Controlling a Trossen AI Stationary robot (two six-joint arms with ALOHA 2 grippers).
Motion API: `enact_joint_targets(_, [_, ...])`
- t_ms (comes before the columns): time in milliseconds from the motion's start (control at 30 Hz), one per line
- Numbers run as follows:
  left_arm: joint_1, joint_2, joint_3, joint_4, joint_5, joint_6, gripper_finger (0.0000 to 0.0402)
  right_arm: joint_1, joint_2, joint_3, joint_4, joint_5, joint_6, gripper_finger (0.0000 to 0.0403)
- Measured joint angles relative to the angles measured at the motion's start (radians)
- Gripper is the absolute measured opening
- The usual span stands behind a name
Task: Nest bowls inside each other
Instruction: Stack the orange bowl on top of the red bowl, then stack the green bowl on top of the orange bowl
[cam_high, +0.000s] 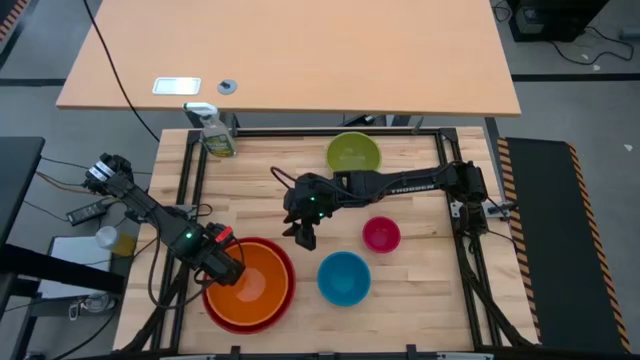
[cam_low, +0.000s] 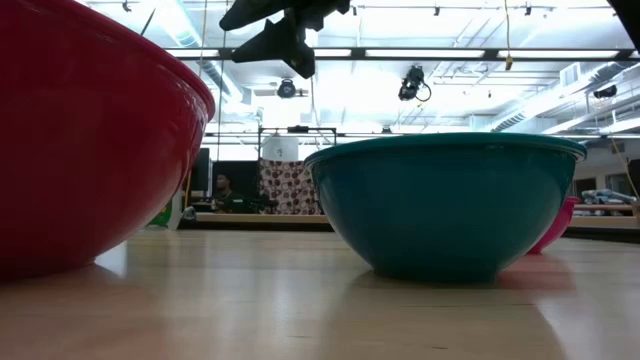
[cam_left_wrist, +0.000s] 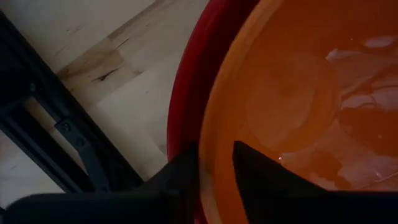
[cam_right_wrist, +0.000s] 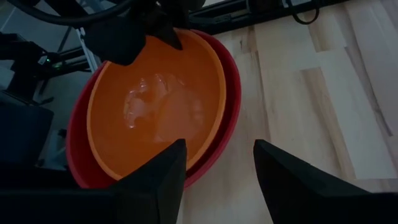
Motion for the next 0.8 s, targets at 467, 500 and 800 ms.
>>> enact_joint_targets(467, [0.006,-0.008,0.038,-0.04,0.027,0.031,0.0249,-0.021,-0.002,0.0,0.0,-0.016,-0.009,0.0195])
enact_joint_targets(500, [0.006,-0.009,0.049,-0.057,0.03,0.033,0.0251,-0.022,-0.002,0.0,0.0,-0.02,-0.009,0.0195])
enact_joint_targets(800, [0.006,-0.008,0.177,-0.151,0.026,0.06,0.0251,-0.051,-0.002,0.0,0.005,-0.026,-0.01,0.0195])
